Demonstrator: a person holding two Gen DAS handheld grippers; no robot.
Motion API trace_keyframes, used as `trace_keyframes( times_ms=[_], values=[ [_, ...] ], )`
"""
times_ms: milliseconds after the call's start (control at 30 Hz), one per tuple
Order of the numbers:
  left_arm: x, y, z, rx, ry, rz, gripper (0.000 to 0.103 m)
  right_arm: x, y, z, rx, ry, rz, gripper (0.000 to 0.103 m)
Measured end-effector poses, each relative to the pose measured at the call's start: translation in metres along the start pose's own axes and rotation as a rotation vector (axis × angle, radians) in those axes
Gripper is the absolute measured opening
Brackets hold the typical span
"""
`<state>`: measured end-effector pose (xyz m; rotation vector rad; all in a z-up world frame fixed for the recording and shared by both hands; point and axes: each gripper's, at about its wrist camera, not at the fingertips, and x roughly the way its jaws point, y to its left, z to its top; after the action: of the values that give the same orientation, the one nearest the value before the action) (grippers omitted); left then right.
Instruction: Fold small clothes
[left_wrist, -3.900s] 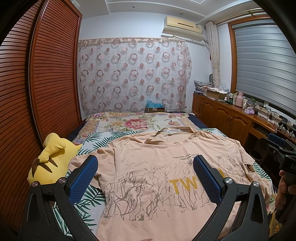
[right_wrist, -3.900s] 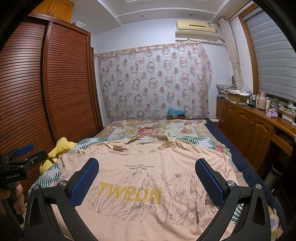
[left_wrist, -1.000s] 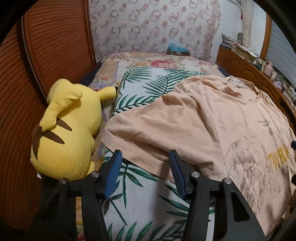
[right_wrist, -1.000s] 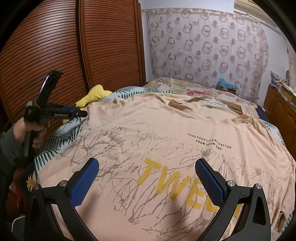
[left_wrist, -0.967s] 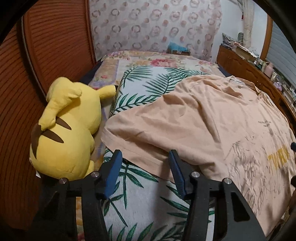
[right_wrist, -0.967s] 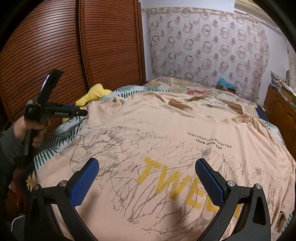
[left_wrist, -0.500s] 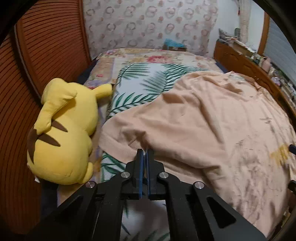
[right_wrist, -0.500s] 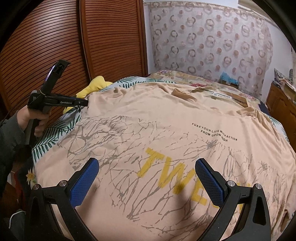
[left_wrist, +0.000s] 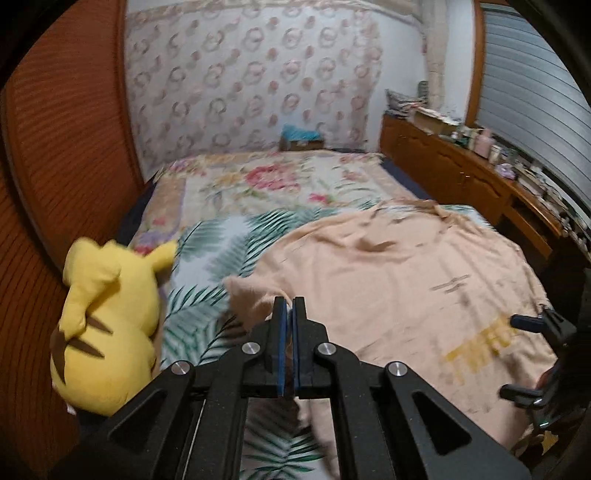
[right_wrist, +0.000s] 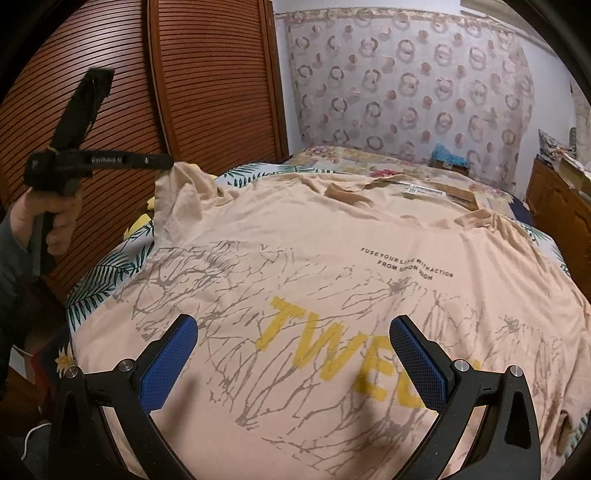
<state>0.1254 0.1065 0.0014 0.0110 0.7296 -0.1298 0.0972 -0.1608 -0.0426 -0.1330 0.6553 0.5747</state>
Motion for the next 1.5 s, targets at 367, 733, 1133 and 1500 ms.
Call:
trace_keyframes(
  times_ms=[367,733,1133,1500],
  values=[
    [-0.009,-0.073,0.031,0.109,-0.036,-0.132,0.004,-0.017,-0.012,-0.003,0.033,-0.027,-0.032,0.103],
    [-0.019,-0.044,-0.008,0.03,-0.047,-0.108,0.054,-0.007,-0.011,0.013,-0.001,-0.012,0.0,0.087],
    [-0.029,0.006,-0.064,-0.07,-0.084,-0.034,0.081,0.049,0.008,0.065,-0.154,0.05,0.142,0.049],
    [-0.02,0.024,-0.101,-0.124,-0.045,0.005,0.081,0.143,0.04,0.068,-0.224,0.266,0.228,0.032]
  ],
)
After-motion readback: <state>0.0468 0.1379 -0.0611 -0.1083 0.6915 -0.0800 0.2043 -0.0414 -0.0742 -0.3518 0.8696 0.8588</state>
